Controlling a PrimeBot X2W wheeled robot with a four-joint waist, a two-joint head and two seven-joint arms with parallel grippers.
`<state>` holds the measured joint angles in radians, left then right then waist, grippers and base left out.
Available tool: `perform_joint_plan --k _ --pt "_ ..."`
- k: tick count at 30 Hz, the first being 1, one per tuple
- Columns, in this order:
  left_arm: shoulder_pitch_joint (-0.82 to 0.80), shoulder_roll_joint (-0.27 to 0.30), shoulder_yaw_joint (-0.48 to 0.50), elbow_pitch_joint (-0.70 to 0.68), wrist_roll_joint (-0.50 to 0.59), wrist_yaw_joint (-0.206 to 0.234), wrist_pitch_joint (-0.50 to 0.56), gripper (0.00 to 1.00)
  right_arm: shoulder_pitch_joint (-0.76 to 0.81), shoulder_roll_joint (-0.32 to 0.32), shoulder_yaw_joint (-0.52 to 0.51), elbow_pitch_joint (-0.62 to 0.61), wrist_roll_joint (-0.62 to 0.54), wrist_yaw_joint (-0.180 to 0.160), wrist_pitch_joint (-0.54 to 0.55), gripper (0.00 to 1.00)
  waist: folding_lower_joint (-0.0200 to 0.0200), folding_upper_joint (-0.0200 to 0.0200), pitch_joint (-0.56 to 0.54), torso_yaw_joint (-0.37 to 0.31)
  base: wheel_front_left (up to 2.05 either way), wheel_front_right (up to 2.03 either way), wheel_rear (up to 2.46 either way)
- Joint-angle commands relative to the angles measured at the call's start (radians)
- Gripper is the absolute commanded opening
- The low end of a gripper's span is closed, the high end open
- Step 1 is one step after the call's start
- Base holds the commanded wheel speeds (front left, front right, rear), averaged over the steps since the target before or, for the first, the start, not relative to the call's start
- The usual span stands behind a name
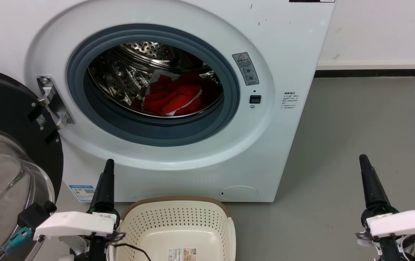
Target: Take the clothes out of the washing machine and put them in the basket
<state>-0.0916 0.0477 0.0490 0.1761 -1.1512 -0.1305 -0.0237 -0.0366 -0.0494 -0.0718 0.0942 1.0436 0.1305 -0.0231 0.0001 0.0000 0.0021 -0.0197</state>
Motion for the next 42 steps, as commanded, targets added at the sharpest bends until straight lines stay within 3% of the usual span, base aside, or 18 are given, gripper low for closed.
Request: perform_joint_plan --k 1,19,42 --pt "-0.025 0.003 -0.005 -0.02 0.051 0.0 -0.011 1.0 -0.005 -0.002 0.006 -0.027 -0.052 0.0 -0.012 1.0 -0.0001 0.0 0.0 -0.001 0.0 0.0 0.0" --pt "-0.012 0.003 -0.061 -0.01 0.381 0.025 -0.073 1.0 0.031 -0.002 0.026 -0.027 -0.398 0.0 -0.074 1.0 -0.0001 0.0 -0.007 0.0 0.0 0.0 0.0" --pt "-0.015 0.003 -0.092 0.016 0.68 0.044 -0.135 1.0 0.043 -0.002 0.04 0.007 -0.7 0.0 -0.137 1.0 -0.0001 0.0 0.0 0.002 0.0 0.0 0.0"
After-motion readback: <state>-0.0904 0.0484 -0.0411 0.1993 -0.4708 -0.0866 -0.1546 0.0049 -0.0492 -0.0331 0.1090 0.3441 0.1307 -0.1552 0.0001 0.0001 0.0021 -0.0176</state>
